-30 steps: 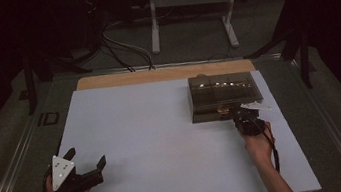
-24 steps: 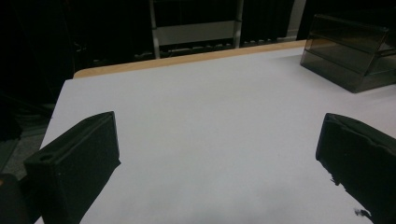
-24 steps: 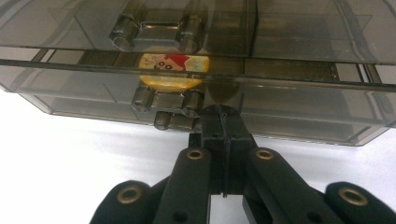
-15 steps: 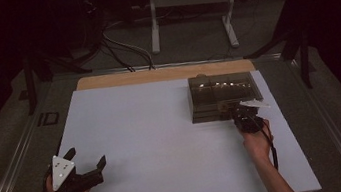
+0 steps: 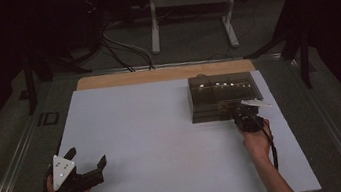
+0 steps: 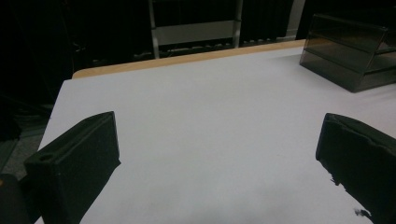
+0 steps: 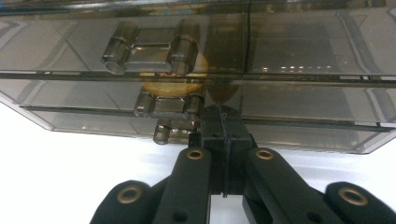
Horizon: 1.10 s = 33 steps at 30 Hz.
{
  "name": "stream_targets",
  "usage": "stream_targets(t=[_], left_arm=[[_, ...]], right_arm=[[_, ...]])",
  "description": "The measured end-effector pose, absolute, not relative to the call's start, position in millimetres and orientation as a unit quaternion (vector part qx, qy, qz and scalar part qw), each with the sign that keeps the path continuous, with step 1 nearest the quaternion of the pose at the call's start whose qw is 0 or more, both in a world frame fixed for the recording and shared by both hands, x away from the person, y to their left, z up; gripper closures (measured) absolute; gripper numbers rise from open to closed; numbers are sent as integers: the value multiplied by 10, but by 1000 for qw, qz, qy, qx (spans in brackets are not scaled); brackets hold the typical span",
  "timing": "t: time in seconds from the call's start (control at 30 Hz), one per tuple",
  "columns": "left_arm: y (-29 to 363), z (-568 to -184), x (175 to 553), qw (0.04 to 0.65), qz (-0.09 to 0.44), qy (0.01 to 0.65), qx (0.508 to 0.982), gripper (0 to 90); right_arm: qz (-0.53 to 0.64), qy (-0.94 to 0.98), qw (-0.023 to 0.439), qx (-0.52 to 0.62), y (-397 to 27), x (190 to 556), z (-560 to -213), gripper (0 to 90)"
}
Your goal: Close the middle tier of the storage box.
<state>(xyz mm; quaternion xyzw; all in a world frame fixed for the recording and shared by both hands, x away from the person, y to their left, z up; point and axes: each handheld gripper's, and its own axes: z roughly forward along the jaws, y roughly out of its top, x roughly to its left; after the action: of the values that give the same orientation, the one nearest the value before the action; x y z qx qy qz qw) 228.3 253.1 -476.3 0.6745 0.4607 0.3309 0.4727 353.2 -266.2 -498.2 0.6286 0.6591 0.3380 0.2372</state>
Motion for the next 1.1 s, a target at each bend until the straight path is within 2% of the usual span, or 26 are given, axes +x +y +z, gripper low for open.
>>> stream_targets(t=[0.33,0.53,0.83,0.87,0.97,1.03,1.07,1.1], left_arm=[[2528,-4762,2288,472,331,460,676,10],[2538,-4763,2286,473,330,462,673,10],[2536,-4763,2286,473,330,462,673,10],[2536,-4763,2285,473,330,462,673,10],[2539,-4761,2283,473,331,462,673,10],[2543,-4761,2282,473,331,463,673,9],[2543,-4761,2282,473,331,463,672,10],[2543,-4761,2282,473,331,463,672,10]], right_arm=[[340,658,229,632,-2673,3538,-4997,900],[338,656,233,633,-2712,3519,-4999,801],[347,656,240,626,-2703,3437,-4911,724],[347,656,240,626,-2703,3437,-4911,710],[355,662,241,614,-2678,3376,-4867,581],[356,664,243,612,-2673,3365,-4858,555],[361,666,246,604,-2668,3328,-4825,486],[361,666,246,604,-2668,3328,-4825,486]])
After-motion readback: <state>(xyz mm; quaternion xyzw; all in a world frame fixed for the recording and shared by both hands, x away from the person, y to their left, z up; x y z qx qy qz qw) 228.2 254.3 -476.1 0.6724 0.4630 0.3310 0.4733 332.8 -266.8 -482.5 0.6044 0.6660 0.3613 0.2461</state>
